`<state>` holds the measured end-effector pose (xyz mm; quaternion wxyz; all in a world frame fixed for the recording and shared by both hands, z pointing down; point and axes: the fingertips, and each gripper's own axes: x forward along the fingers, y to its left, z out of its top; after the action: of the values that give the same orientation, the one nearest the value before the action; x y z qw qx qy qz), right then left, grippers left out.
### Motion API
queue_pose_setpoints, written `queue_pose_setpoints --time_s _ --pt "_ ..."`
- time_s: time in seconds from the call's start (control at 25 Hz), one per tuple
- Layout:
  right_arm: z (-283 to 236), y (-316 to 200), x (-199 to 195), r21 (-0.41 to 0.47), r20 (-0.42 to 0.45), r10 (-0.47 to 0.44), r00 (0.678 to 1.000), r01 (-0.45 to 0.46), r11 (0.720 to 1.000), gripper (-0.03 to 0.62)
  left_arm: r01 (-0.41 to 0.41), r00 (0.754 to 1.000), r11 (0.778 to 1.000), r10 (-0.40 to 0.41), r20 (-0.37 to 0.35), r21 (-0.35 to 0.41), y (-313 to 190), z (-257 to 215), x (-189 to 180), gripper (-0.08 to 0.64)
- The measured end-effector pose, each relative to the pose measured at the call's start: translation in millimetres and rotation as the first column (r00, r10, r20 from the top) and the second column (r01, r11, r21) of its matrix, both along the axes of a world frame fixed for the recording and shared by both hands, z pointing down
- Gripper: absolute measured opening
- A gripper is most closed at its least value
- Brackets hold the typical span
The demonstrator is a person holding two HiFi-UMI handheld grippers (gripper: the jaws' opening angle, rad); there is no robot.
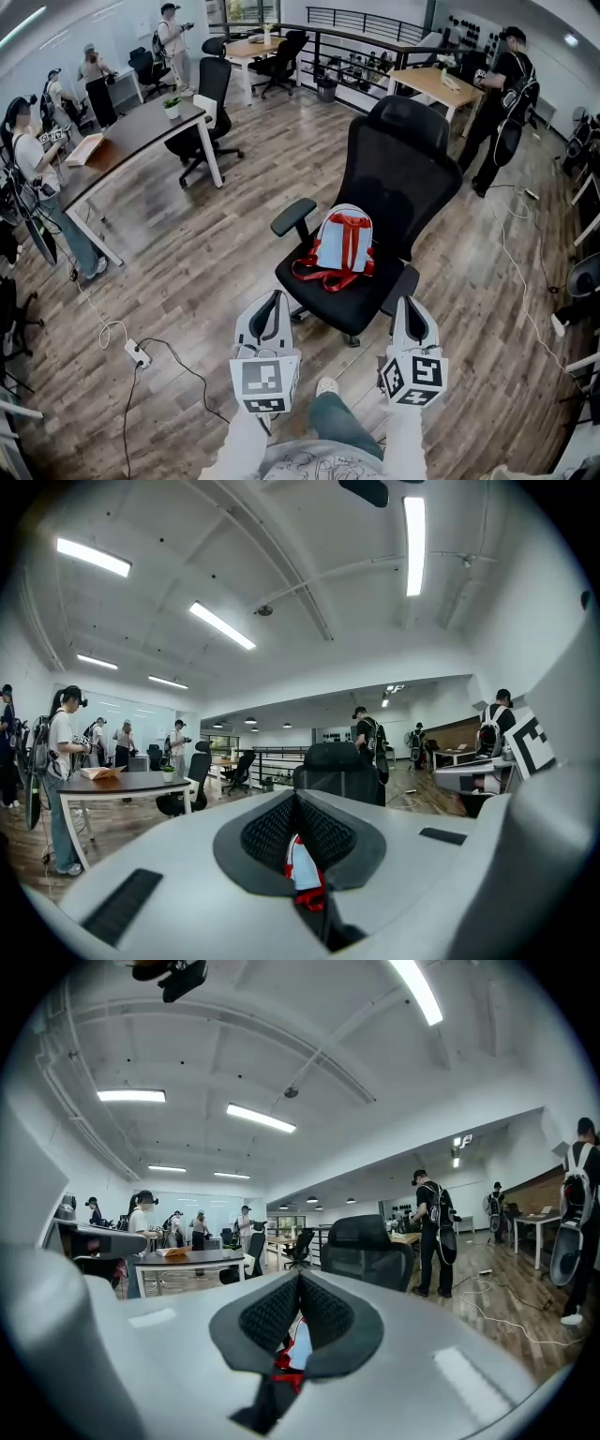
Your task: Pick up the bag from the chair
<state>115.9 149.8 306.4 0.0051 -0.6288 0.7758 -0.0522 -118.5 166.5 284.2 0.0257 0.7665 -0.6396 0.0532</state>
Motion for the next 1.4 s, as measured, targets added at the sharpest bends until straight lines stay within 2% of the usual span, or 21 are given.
queue_pose_setpoints --time_s 0.24,0.56,0.8,1.0,1.16,1.4 --pt "-5 -80 27 0.007 -0.013 -0.034 0.999 0.034 0.999 0.011 0.041 0.999 0.999 -0.041 -0.006 0.003 -71 -3 23 0.006" --pt "23 -138 34 -0.047 -0.046 -0.119 0.992 0.117 0.992 0.011 0.050 0.999 0.997 -0.050 0.005 -0.062 -129 22 40 0.006" --pt "59 -173 38 -0.128 -0.039 -0.114 0.993 0.108 0.986 0.011 0.027 1.000 0.991 -0.026 0.014 -0.128 -166 51 45 0.006" --pt "79 -207 35 -0.157 -0.040 -0.102 0.994 0.095 0.983 0.011 0.001 1.000 0.985 -0.001 0.004 -0.174 -205 77 43 0.006" --pt "97 -239 39 -0.183 -0.043 -0.076 0.996 0.067 0.981 0.011 -0.042 0.999 0.979 0.043 -0.002 -0.201 -244 96 44 0.006" --pt "128 -295 38 -0.242 -0.062 -0.045 0.997 0.029 0.970 0.011 -0.064 0.998 0.964 0.069 0.011 -0.257 -309 129 33 0.006"
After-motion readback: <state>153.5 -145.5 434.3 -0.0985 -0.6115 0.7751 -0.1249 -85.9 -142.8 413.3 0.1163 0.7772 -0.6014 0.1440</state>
